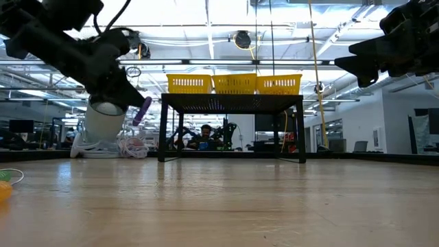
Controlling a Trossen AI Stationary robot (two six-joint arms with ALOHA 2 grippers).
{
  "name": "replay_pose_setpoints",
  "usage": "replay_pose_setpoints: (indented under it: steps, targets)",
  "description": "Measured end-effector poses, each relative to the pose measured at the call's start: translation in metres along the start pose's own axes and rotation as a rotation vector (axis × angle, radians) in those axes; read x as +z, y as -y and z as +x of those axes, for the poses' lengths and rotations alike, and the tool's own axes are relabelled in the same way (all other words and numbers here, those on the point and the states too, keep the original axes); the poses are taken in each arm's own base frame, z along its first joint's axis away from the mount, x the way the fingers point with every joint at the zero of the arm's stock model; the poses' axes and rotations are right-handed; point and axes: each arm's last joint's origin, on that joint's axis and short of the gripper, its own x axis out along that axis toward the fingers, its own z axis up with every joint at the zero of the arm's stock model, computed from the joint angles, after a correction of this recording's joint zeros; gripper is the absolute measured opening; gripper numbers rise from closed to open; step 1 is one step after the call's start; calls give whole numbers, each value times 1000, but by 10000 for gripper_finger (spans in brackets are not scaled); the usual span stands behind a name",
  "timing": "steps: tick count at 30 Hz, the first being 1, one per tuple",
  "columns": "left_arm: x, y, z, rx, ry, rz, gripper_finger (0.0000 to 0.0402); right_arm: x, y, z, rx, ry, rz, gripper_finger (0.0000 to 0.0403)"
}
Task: Pick & Place Office Desk Supplies
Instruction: Put the violet spring keychain into the left yellow bin on the shelf
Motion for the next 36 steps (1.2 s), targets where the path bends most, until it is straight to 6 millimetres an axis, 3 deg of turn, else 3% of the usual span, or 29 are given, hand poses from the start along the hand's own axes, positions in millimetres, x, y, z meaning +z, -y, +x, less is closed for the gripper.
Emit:
replay_pose_setpoints:
  steps: [9,15,24,36]
  targets:
    - [-1,-17,2,450,106,-112,11,0,0,0,0,0,0,215]
    - [4,-21,6,593,154,-130,8,0,0,0,0,0,0,215]
    - [31,-25,13,670,149,-69,4,0,0,0,0,0,0,215]
    - [98,-25,9,722,125,41,7,0,0,0,0,0,0,215]
